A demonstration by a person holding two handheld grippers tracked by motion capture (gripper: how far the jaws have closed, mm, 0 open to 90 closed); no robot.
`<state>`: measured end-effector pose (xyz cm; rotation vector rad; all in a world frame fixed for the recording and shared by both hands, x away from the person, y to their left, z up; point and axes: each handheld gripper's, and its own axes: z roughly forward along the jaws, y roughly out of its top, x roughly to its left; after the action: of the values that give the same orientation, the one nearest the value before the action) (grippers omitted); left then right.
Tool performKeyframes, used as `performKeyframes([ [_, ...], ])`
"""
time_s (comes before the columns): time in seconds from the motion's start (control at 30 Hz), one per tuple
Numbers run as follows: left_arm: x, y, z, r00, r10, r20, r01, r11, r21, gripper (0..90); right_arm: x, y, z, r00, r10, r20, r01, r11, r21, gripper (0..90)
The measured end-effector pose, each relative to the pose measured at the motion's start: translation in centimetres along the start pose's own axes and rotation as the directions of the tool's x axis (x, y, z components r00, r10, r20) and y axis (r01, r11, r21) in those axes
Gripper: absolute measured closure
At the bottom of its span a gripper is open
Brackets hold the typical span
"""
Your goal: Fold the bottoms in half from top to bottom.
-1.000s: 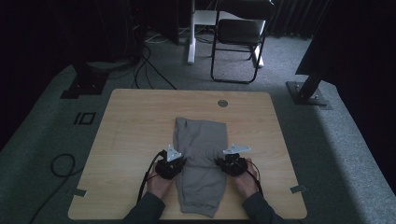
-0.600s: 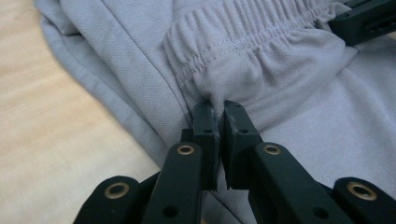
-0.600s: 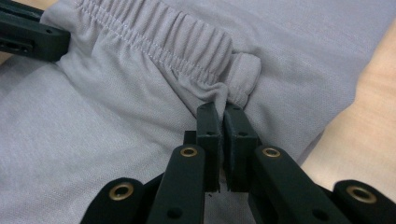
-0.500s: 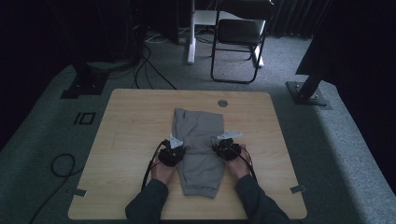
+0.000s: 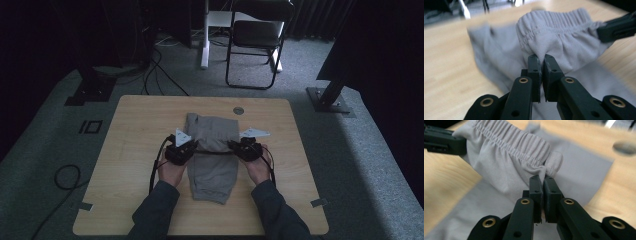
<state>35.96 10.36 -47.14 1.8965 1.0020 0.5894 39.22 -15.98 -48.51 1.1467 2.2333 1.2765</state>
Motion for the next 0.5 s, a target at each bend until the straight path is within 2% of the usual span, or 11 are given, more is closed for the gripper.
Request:
performKeyframes([
  [0.07, -0.7, 0.2, -1.5, 0.9996, 0.024, 0.013, -0.023, 0.9995, -0.021, 85.9, 0.8, 0.2, -1.7, 0.9991, -0.041, 0.001, 0.041, 0.999, -0.028, 86.5],
  [0.13, -1.3, -0.4, -2.5, 0.9988, 0.037, 0.031, -0.036, 0.9988, -0.032, 85.9, 1.3, 0.0, -2.9, 0.998, -0.063, -0.006, 0.063, 0.997, -0.045, 86.4],
  [0.2, -1.8, -1.7, -2.7, 0.9981, 0.049, 0.038, -0.049, 0.9988, -0.004, 85.7, 1.8, -1.0, -3.6, 0.9973, -0.072, -0.015, 0.071, 0.997, -0.039, 86.3],
  [0.27, -2.0, -3.4, -2.3, 0.9975, 0.026, 0.066, -0.028, 0.9992, 0.03, 85.6, 2.3, -2.6, -3.5, 0.9958, -0.089, -0.022, 0.089, 0.996, -0.005, 86.2],
  [0.33, -2.2, -5.2, -1.7, 0.9963, -0.005, 0.086, -0.001, 0.9975, 0.07, 85.2, 2.6, -4.4, -3.1, 0.9956, -0.087, -0.036, 0.088, 0.995, 0.037, 86.1],
  [0.43, -2.5, -7.5, -0.9, 0.9935, -0.042, 0.106, 0.027, 0.99, 0.139, 83.7, 3.0, -6.8, -2.4, 0.9959, -0.065, -0.062, 0.071, 0.993, 0.09, 85.6],
  [0.5, -2.5, -8.4, -0.9, 0.9914, -0.061, 0.116, 0.042, 0.9863, 0.159, 80.2, 3.1, -7.9, -1.9, 0.9943, -0.058, -0.09, 0.07, 0.988, 0.137, 81.7],
])
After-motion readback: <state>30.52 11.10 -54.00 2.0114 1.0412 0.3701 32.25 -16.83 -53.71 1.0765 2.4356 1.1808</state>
